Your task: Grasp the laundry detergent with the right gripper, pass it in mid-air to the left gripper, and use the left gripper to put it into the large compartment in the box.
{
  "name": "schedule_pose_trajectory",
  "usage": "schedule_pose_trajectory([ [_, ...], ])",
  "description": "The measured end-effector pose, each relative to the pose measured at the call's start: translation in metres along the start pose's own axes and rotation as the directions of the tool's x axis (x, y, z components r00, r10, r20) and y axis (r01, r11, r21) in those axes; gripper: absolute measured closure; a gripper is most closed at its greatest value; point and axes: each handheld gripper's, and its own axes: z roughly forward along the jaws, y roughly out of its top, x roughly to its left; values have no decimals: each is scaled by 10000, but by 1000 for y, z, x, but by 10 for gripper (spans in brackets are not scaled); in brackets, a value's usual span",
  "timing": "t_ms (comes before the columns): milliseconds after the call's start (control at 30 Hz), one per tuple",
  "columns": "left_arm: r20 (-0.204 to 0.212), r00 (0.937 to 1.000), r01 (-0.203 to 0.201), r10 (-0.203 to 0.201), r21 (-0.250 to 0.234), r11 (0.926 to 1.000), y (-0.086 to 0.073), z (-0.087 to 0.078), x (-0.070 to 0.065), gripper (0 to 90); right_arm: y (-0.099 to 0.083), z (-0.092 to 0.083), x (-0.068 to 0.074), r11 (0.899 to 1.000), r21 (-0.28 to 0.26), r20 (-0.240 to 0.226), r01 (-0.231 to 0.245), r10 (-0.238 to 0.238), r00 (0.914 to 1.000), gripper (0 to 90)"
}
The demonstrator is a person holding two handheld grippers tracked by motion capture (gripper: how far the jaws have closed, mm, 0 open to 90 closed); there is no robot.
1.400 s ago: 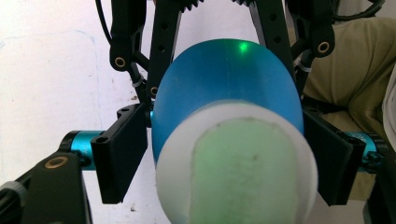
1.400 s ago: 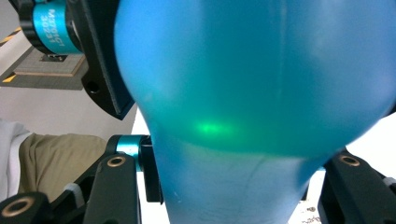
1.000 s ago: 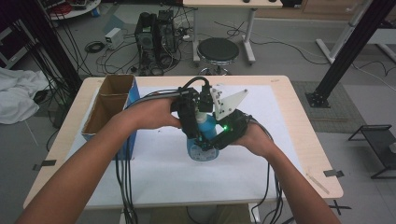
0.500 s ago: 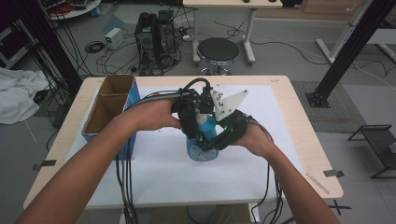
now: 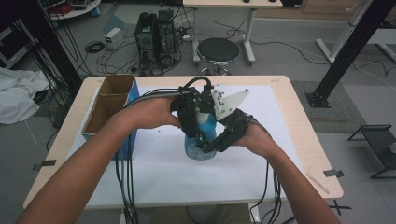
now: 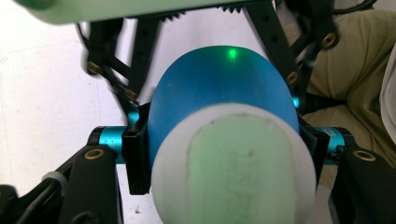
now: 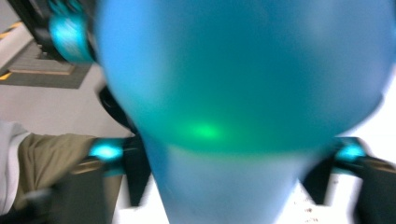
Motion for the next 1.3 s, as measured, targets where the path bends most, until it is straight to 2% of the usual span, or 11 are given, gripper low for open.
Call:
schedule_pose_trajectory([
  [133,-38,10000,-22,22,79,10000,-1,-2,-1,377,-7,-6,0,9993,297,329,226,-236,9992,115],
  [400,-115,9998,131,-131,57,9999,-8,-7,-1,377,-29,-27,6,9890,824,999,-1229,1145,9884,114],
  [633,-311,9982,529,-521,261,9983,-15,-13,3,377,-43,-60,6,9852,834,1711,-1499,1340,9761,114],
  [833,-581,9945,889,-866,374,9953,-21,-20,7,376,-52,-82,5,9245,2544,2685,-2839,2144,9391,19],
  [867,-623,9935,970,-948,325,9948,-23,-20,7,376,-52,-82,5,9245,2544,2685,-2839,2144,9391,19],
  [900,-696,9927,1006,-980,348,9943,-24,-22,9,376,-56,-88,6,8971,2949,2866,-3289,2453,9261,6],
  [1100,-1057,9814,1636,-1600,261,9862,-32,-31,13,376,-64,-105,15,8838,3541,3127,-3056,1961,9294,7],
  [1200,-1254,9699,2146,-2087,353,9761,-37,-37,15,376,-65,-111,17,8688,3654,3283,-3341,2155,9197,8],
  [1233,-1392,9580,2586,-2509,403,9651,-39,-42,18,376,-66,-117,19,8479,3804,3511,-3693,2370,9058,8],
  [1267,-1465,9517,2787,-2699,427,9594,-41,-45,19,376,-67,-120,18,8473,3803,3658,-3708,2305,9017,8],
  [1300,-1465,9517,2787,-2699,427,9594,-41,-45,19,376,-68,-123,20,8328,3822,3760,-4005,2558,8906,8],
])
